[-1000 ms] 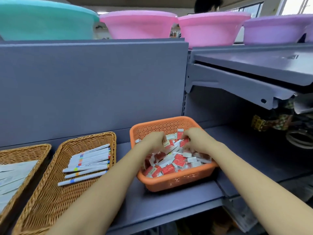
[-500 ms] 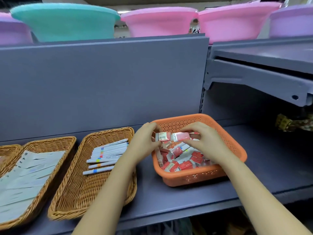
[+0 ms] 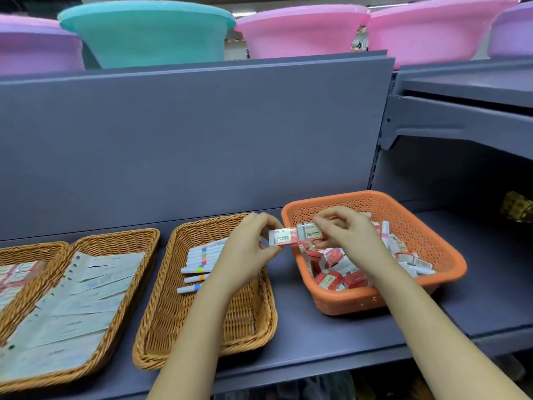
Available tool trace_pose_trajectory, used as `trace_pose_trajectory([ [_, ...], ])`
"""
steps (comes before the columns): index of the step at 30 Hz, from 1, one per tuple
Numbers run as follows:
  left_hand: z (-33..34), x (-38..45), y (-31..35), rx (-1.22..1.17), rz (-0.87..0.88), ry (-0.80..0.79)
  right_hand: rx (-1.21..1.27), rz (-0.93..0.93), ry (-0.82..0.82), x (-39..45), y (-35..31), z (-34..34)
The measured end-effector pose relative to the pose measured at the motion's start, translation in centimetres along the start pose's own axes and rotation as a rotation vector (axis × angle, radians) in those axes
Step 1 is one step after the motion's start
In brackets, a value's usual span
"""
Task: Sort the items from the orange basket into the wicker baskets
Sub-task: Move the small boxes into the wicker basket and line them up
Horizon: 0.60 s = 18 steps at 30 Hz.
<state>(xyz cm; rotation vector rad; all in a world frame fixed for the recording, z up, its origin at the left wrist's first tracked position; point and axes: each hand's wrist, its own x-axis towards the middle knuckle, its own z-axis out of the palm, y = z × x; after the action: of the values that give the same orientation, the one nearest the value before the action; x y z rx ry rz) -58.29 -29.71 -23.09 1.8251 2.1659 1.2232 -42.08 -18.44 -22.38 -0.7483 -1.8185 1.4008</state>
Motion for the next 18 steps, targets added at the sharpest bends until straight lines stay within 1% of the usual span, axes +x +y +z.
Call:
trace_pose_trajectory([
  [5,-0.7,-0.7,-0.6,0.017,-0.019,-0.023,0.002,0.007,-0.027,-0.1,0.0,1.1],
  [9,-1.4,-1.4,-1.1,0.045,-0.067,0.007,0.094,0.055,-0.166,0.3,-0.2,1.9],
  [12,-2.4,-2.2,-1.4,0.085,-0.103,0.013,-0.059,0.026,-0.278,0.6,-0.4,2.7],
  [14,-3.3,-2.6,-1.6,0.117,-0.134,-0.002,-0.160,-0.014,-0.306,0.8,-0.5,3.6],
  [16,-4.4,-3.0,-1.9,0.178,-0.166,-0.006,-0.301,-0.098,-0.313,1.0,-0.7,4.7],
  [18,-5.7,-3.4,-2.4,0.223,-0.191,-0.009,-0.468,-0.225,-0.322,1.2,-1.1,6.0],
])
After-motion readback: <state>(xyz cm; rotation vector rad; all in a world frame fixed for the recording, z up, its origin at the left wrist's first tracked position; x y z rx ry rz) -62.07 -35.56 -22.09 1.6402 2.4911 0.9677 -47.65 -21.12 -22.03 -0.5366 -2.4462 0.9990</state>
